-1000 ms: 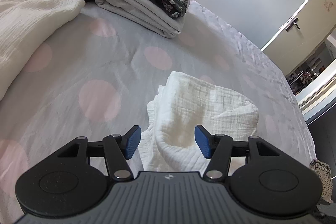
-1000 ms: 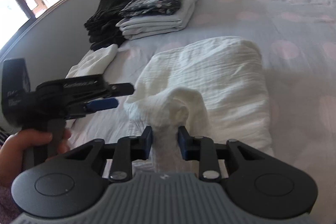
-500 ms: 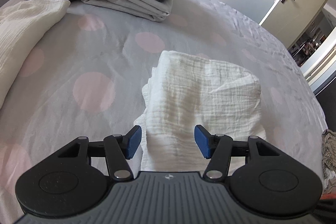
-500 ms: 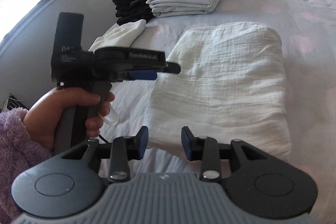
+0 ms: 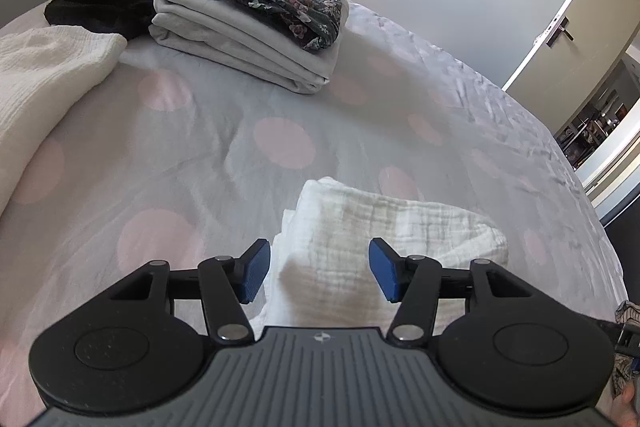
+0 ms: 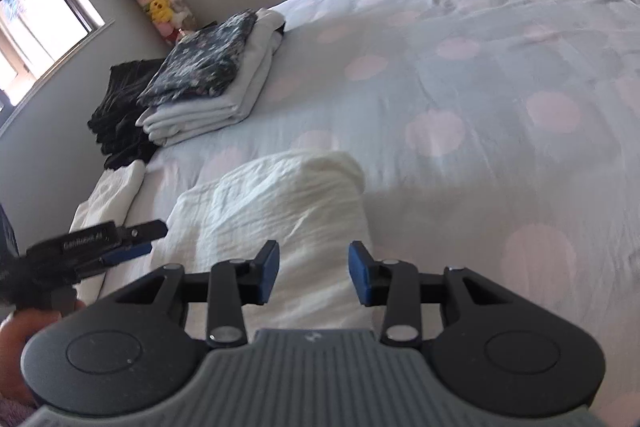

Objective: Fold clothes

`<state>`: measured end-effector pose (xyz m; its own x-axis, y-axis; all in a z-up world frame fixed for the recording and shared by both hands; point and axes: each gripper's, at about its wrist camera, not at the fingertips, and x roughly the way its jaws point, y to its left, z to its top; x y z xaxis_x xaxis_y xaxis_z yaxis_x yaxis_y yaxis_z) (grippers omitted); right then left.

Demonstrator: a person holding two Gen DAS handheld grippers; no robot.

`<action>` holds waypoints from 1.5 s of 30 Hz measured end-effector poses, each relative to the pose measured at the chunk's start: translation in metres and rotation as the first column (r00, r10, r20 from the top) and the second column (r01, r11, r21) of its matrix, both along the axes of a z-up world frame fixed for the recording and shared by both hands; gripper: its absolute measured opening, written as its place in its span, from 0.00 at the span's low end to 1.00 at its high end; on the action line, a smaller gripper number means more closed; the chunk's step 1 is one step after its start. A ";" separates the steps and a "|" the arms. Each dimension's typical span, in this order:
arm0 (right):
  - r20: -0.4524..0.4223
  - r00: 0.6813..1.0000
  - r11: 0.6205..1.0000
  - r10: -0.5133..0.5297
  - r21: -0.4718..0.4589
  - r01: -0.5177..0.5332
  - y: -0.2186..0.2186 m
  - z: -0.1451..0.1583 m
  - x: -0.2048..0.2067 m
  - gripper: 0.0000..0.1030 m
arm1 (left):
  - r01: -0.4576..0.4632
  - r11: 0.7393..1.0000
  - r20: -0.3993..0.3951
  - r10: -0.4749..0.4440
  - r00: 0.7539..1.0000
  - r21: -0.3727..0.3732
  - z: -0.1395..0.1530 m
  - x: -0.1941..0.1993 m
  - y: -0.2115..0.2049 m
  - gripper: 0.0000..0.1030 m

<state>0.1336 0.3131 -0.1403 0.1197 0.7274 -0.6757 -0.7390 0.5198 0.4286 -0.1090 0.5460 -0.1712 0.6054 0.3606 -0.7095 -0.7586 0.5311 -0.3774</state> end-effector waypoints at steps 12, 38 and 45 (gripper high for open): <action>-0.428 0.902 0.995 -0.059 0.050 0.089 0.055 -0.077 0.090 0.38 | 0.025 0.999 -0.091 -0.028 0.995 -0.039 -0.041 0.014 0.010 0.54; 0.229 0.973 0.999 0.027 -0.036 -0.019 0.078 -0.015 0.056 0.32 | -0.033 0.999 -0.007 0.034 0.999 0.022 -0.024 -0.002 0.012 0.54; 0.381 0.899 0.975 0.215 -0.033 -0.219 0.093 -0.008 -0.009 0.30 | 0.032 0.987 0.015 -0.035 0.999 0.155 -0.009 0.010 -0.004 0.54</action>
